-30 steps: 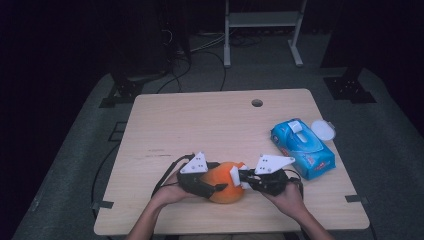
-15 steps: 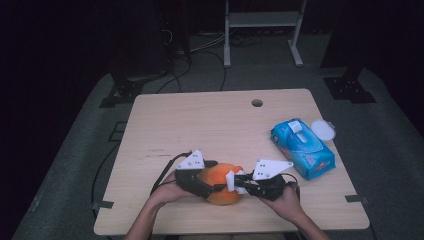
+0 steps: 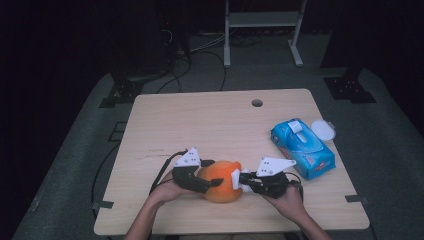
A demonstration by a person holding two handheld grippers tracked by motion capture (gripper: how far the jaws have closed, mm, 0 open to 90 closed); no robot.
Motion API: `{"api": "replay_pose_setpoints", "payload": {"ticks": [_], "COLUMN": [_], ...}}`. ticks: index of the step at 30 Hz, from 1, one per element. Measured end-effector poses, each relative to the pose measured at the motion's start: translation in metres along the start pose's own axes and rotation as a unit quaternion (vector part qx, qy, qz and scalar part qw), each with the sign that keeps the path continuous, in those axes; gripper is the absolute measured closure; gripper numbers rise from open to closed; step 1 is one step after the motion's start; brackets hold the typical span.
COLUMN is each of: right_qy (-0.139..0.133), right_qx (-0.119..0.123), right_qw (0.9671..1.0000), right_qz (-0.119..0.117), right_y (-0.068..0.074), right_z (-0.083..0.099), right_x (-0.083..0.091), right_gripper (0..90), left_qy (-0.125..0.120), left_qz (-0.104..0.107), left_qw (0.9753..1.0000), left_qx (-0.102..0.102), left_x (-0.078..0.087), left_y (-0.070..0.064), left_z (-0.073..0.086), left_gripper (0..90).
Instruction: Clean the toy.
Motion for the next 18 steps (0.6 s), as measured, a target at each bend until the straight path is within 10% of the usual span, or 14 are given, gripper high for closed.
{"api": "replay_pose_setpoints", "payload": {"ticks": [18], "right_qy": [-0.024], "right_qx": [-0.015], "right_qw": [0.9996], "right_qz": [0.01], "right_y": [-0.006], "right_z": [-0.006], "right_x": [0.007], "right_gripper": [84.0], "left_qy": [0.018], "left_qz": [0.041], "left_qw": [0.9971], "left_qx": [-0.06], "left_x": [-0.002], "left_y": [-0.024], "left_z": [-0.001], "left_gripper": [29.6]}}
Point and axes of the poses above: each handheld gripper's, and its own axes: x roughly backward along the jaws, z roughly out of its underside, y roughly to its left, the point moved 4 cm from there along -x, roughly forward along the jaws, and after that the axes turned 11 degrees about x, right-handed, at the moved point
